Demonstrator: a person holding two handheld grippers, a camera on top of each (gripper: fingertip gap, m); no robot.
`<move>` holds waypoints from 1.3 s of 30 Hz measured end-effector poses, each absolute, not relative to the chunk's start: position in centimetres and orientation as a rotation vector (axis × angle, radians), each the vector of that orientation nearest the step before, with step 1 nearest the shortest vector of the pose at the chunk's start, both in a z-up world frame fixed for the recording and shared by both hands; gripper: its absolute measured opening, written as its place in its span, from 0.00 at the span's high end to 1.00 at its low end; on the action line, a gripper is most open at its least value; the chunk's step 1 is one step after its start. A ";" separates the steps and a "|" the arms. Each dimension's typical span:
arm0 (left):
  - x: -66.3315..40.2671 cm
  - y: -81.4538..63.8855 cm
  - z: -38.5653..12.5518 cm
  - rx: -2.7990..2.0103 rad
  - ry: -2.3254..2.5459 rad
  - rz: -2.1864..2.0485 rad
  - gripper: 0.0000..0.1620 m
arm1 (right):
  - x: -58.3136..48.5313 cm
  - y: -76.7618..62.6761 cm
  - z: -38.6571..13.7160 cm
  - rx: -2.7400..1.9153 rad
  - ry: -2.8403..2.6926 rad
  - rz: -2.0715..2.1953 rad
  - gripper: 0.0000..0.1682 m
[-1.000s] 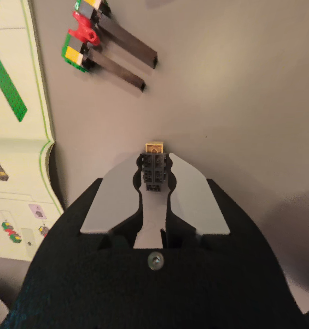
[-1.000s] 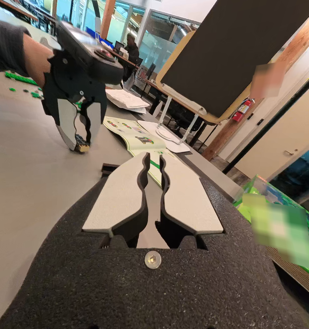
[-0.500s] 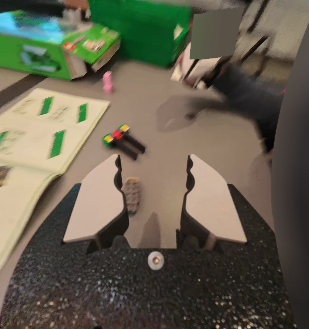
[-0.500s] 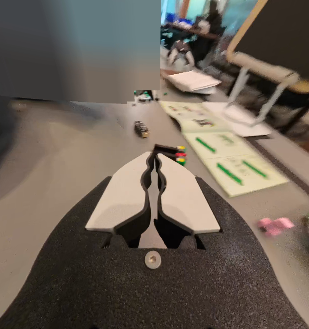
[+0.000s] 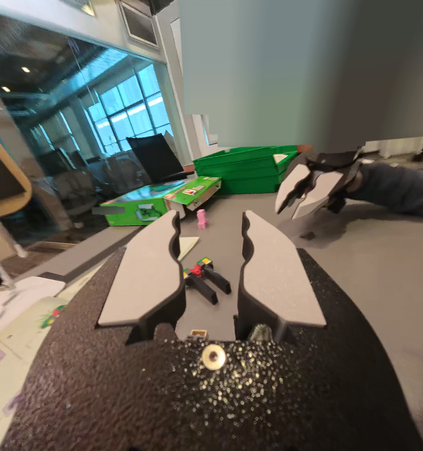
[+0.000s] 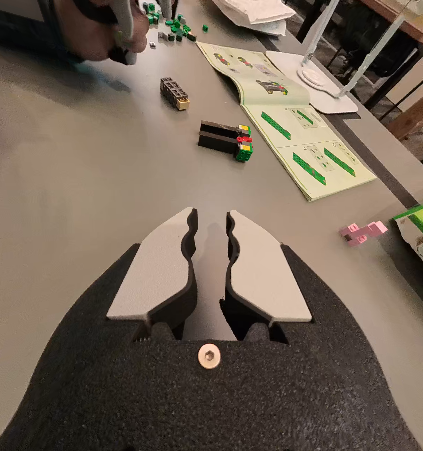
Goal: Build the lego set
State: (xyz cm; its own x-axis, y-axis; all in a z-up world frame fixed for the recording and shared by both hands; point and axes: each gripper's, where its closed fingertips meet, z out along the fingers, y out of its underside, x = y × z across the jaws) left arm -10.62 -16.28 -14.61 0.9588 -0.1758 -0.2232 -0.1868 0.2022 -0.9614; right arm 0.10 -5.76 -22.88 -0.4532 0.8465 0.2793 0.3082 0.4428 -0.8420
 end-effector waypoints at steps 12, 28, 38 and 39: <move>-11.7 -16.7 -14.5 -1.326 0.288 0.133 0.74 | 4.9 -6.7 -25.8 -1.378 -1.977 0.987 0.92; -12.1 -16.2 -15.3 -1.359 0.233 -0.003 0.79 | 3.1 -7.6 -26.4 -1.229 -2.063 0.859 0.95; -11.9 -16.1 -15.5 -1.371 0.247 -0.020 0.80 | 2.7 -6.0 -24.3 -1.023 -2.164 1.073 0.86; -11.8 -16.1 -15.5 -1.372 0.250 -0.022 0.80 | 2.7 -5.8 -24.9 -1.021 -2.207 1.072 0.85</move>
State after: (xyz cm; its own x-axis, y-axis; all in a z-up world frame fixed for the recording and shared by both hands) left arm -11.80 -16.12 -15.49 0.9733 -0.1608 -0.1637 -0.1299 0.2020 -0.9707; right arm 2.70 -5.80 -24.85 -0.6070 0.7891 0.0945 0.4135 0.4151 -0.8104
